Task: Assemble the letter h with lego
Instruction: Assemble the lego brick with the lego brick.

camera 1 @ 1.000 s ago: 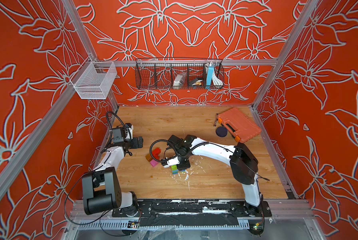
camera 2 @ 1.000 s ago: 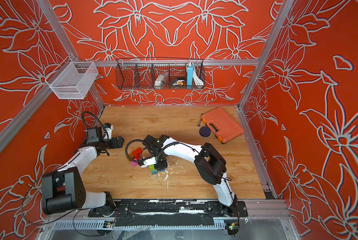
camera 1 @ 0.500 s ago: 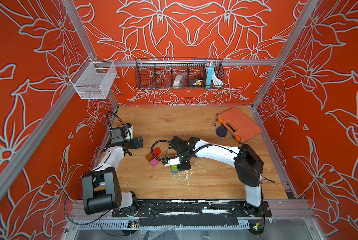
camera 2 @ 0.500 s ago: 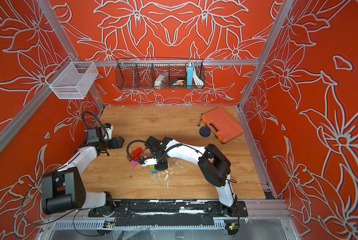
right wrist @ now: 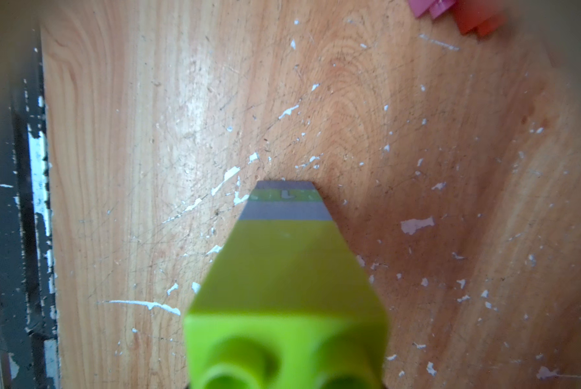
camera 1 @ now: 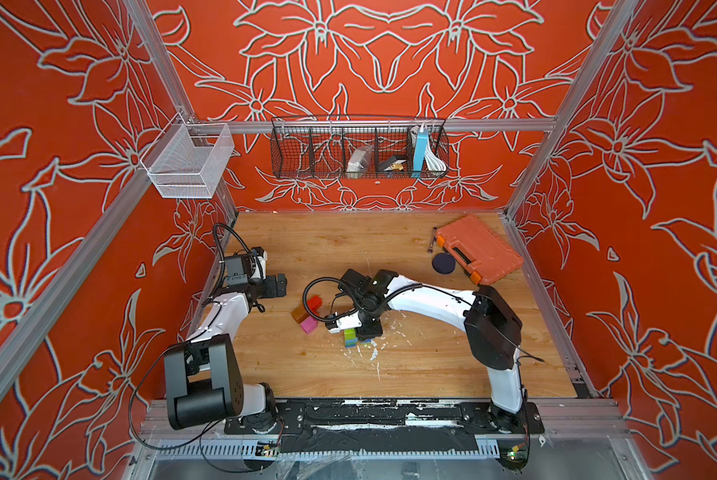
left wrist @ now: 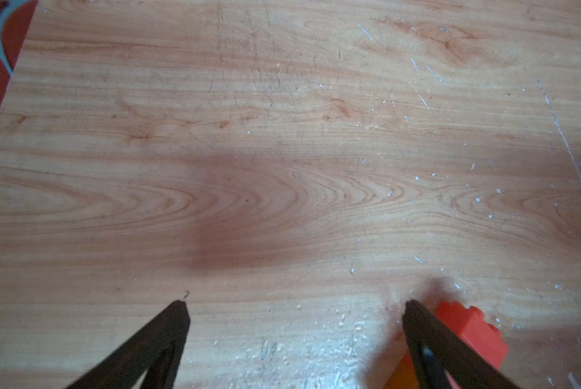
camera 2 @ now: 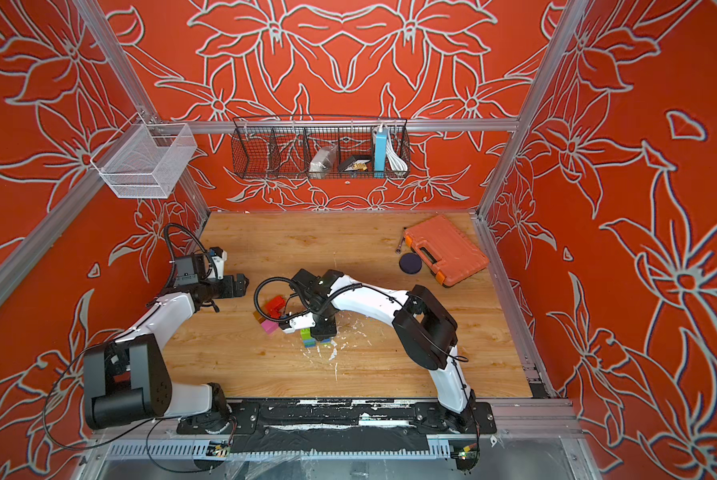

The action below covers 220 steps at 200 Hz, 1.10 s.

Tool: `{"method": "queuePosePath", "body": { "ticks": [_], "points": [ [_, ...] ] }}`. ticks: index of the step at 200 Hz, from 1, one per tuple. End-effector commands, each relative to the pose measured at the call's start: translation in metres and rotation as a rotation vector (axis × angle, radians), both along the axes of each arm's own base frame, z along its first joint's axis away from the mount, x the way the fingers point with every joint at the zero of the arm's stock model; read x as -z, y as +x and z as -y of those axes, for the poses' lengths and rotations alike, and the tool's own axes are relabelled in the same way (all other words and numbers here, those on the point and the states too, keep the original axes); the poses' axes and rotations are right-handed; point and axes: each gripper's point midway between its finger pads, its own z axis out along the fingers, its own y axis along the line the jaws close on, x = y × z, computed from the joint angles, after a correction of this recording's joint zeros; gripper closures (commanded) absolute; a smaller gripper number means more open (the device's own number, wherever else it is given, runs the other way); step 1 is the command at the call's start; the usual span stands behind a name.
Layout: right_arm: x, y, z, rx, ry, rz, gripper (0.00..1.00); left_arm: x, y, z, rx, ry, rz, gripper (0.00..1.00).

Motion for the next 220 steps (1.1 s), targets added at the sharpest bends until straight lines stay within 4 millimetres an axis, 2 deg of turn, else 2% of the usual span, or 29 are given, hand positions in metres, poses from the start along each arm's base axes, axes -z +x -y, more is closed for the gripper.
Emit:
{"method": "queuePosePath", "body": {
  "ticks": [1, 31, 59, 91, 148, 189, 220],
  "points": [
    [0.031, -0.023, 0.030, -0.052, -0.118, -0.121, 0.79, -0.005, 0.004, -0.002, 0.002, -0.001, 0.008, 0.01],
    [0.027, -0.021, 0.025, -0.038, -0.082, -0.101, 0.78, -0.004, 0.003, -0.002, -0.001, 0.000, 0.005, 0.00],
    [0.029, -0.005, 0.019, 0.052, -0.057, -0.004, 0.73, -0.004, 0.003, -0.002, 0.000, 0.000, 0.006, 0.00],
    [0.025, -0.015, 0.005, 0.063, -0.022, -0.028, 0.75, -0.004, 0.003, -0.003, -0.002, 0.002, 0.005, 0.00],
    [0.028, -0.015, 0.013, 0.007, -0.129, -0.025, 0.76, -0.005, 0.003, -0.003, -0.004, 0.006, 0.007, 0.00],
    [0.023, -0.021, 0.008, -0.042, -0.091, -0.041, 0.75, -0.005, 0.003, -0.003, -0.005, 0.006, 0.007, 0.00],
    [0.010, -0.020, 0.003, -0.041, -0.051, -0.028, 0.75, -0.005, 0.003, -0.004, -0.009, 0.009, 0.005, 0.00]
  ]
}}
